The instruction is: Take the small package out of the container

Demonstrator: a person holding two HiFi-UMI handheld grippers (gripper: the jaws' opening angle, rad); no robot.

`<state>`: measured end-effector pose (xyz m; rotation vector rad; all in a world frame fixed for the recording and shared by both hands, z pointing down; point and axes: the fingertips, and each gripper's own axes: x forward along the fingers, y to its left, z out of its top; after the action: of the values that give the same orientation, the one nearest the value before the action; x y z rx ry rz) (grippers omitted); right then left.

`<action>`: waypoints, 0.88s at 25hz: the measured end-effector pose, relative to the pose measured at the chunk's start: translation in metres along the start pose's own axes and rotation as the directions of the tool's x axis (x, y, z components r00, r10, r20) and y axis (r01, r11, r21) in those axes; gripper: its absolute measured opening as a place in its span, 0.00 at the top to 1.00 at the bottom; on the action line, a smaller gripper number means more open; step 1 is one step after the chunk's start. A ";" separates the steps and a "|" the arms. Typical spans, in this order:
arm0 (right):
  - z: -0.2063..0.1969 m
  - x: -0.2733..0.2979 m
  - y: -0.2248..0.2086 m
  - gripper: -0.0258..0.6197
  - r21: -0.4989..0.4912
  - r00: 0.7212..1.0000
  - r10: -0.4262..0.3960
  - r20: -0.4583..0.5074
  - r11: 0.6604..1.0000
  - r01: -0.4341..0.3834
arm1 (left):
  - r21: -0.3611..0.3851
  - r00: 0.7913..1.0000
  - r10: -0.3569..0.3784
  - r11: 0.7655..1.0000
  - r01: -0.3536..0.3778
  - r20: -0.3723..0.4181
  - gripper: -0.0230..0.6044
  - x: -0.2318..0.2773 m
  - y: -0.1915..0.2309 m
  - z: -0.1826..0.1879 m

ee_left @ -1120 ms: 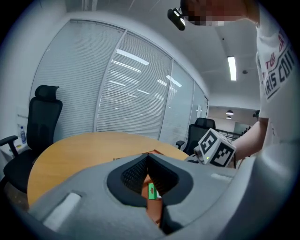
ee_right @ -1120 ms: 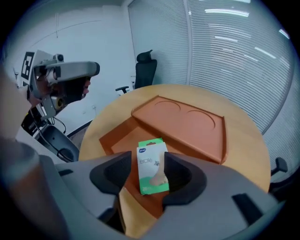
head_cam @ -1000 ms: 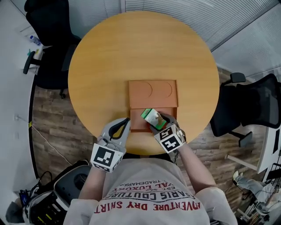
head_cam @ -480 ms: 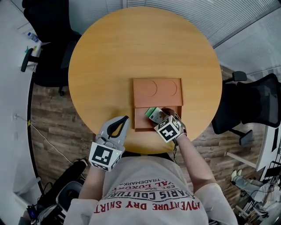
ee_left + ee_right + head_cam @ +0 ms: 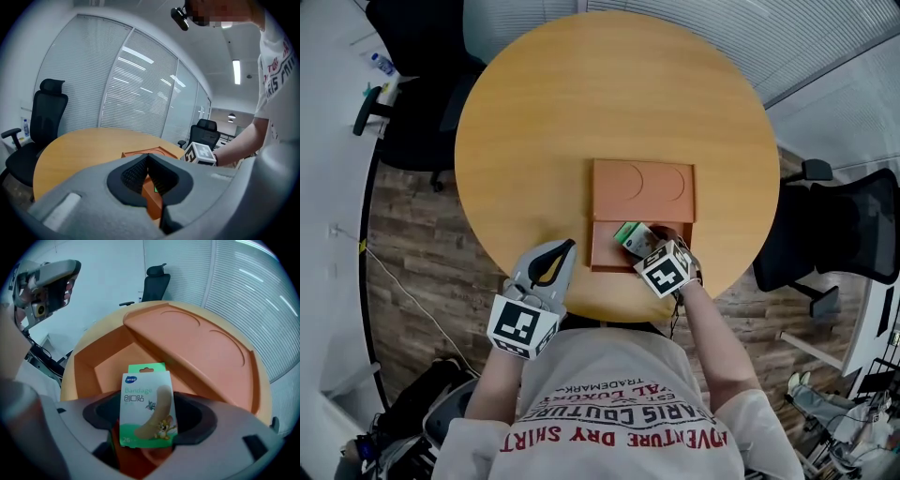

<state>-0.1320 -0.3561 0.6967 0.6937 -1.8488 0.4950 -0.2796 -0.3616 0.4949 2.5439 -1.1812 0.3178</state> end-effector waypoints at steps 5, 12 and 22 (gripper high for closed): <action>-0.001 -0.007 0.002 0.41 -0.067 0.998 0.058 -0.038 0.996 -0.060 | -0.024 0.999 0.025 0.999 -0.025 0.031 0.95 -0.011 -0.016 0.011; -0.001 -0.031 0.009 0.41 -0.231 0.995 0.092 -0.040 0.968 -0.099 | -0.035 0.994 0.099 0.995 -0.098 0.037 0.94 -0.027 -0.030 0.014; 0.021 -0.073 0.010 0.41 -0.230 0.992 0.095 0.077 0.970 -0.076 | -0.017 0.984 0.160 0.987 -0.160 0.073 0.94 -0.036 -0.037 0.031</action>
<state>-0.1323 -0.3451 0.6210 0.4896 -1.9865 0.3058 -0.2716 -0.3256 0.4471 2.4756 -1.4153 0.2541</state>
